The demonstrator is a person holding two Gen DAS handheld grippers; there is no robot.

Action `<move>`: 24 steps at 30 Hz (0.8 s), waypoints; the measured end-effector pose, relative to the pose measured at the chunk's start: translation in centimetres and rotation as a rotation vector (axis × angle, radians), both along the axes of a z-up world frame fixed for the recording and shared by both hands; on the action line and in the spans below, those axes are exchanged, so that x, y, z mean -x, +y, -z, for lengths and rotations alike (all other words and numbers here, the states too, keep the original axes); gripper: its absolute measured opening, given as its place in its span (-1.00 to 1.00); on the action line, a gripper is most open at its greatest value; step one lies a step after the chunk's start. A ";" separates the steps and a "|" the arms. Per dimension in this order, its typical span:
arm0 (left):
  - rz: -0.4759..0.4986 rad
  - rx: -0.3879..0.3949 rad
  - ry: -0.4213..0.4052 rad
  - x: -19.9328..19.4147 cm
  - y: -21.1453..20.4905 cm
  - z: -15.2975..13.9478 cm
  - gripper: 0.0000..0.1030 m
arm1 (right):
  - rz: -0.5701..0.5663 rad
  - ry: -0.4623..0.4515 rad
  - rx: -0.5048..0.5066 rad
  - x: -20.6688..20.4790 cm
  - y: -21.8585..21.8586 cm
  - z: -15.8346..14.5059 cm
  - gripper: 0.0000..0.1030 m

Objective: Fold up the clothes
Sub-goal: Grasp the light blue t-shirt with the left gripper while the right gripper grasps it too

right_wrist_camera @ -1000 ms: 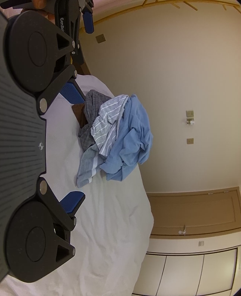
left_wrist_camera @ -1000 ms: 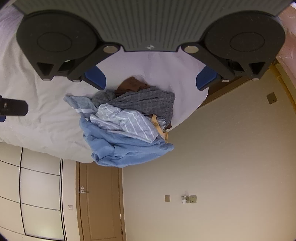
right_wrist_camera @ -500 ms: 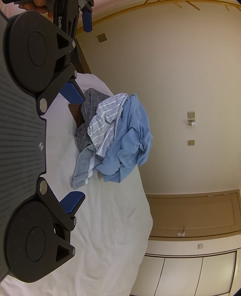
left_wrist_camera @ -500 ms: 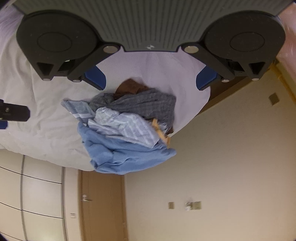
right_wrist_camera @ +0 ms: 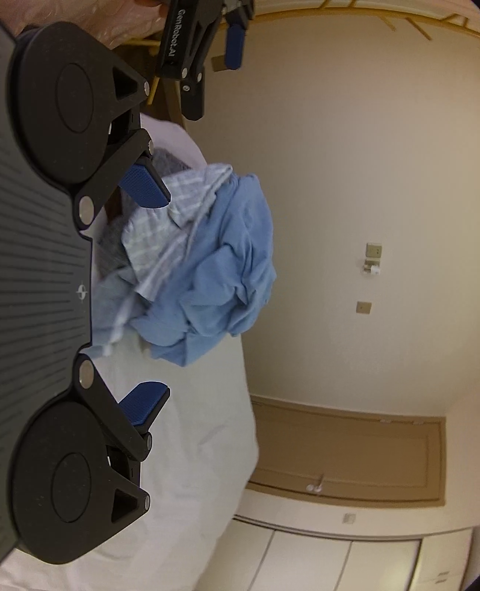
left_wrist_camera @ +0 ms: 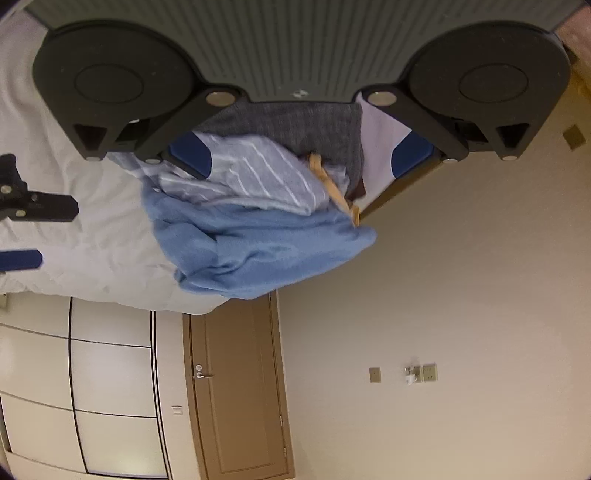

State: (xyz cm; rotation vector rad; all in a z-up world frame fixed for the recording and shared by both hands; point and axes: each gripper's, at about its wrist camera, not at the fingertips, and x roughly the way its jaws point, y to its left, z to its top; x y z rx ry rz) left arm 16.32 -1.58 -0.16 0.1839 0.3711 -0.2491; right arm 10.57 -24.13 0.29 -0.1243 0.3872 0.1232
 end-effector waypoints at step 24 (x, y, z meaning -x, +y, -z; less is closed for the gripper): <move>0.251 -0.121 -0.086 -12.0 -4.9 0.8 -0.92 | -0.153 0.021 0.046 -15.2 1.6 4.5 -0.84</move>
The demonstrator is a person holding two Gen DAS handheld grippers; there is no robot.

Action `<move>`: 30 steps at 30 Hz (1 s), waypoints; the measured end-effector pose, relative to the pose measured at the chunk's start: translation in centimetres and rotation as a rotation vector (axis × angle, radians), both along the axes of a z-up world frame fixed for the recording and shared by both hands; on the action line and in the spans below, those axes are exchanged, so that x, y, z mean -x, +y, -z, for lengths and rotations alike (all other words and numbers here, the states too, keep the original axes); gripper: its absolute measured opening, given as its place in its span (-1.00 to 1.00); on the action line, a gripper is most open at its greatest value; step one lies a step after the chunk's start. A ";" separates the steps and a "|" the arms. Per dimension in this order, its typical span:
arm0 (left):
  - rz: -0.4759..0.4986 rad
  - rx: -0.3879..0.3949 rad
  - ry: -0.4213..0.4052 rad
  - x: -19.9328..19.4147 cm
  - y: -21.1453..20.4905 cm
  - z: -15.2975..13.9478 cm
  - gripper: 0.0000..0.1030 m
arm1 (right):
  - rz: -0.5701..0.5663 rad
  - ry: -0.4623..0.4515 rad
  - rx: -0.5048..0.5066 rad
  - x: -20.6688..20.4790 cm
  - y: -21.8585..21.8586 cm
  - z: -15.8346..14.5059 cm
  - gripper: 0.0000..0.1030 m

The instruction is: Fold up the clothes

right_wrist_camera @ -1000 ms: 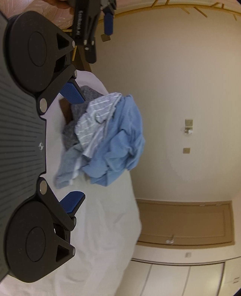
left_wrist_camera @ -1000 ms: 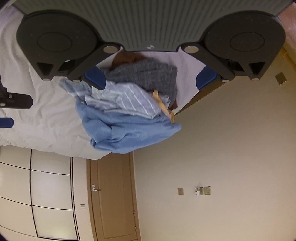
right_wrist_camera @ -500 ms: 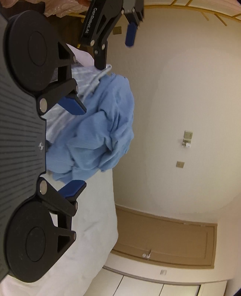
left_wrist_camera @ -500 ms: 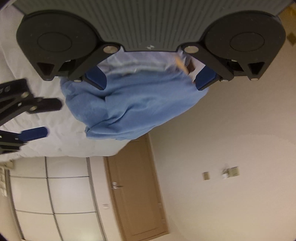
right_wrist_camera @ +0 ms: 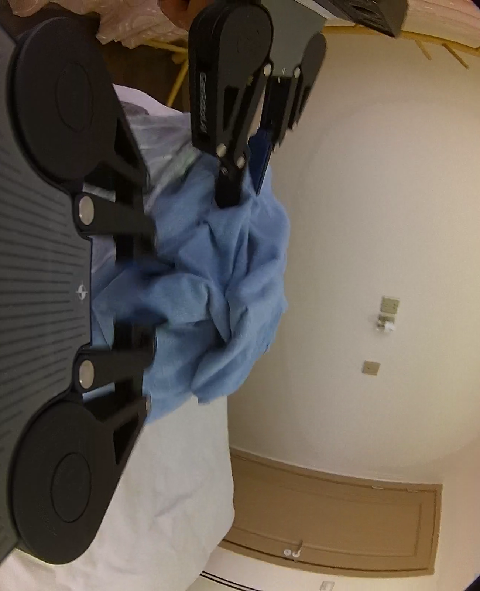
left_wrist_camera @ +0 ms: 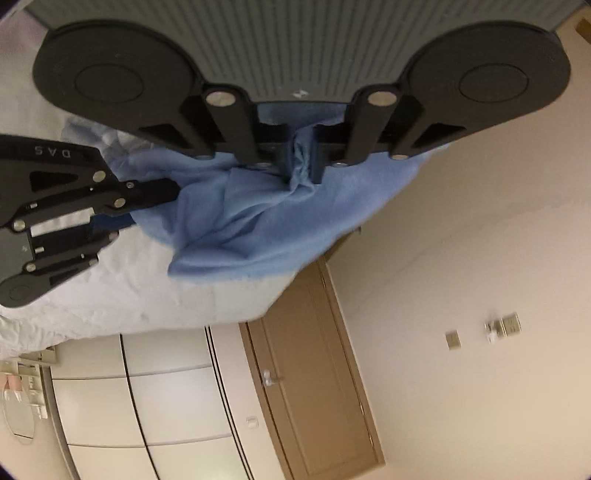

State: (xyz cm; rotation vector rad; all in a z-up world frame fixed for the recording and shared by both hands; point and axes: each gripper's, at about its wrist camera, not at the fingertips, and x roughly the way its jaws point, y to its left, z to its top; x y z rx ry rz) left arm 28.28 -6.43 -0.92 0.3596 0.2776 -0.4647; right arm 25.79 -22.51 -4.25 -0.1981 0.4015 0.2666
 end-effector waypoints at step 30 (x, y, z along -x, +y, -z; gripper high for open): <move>0.856 0.308 -0.035 25.2 -25.7 -11.1 -1.00 | 0.670 -0.360 0.251 39.6 -17.6 -14.7 -0.97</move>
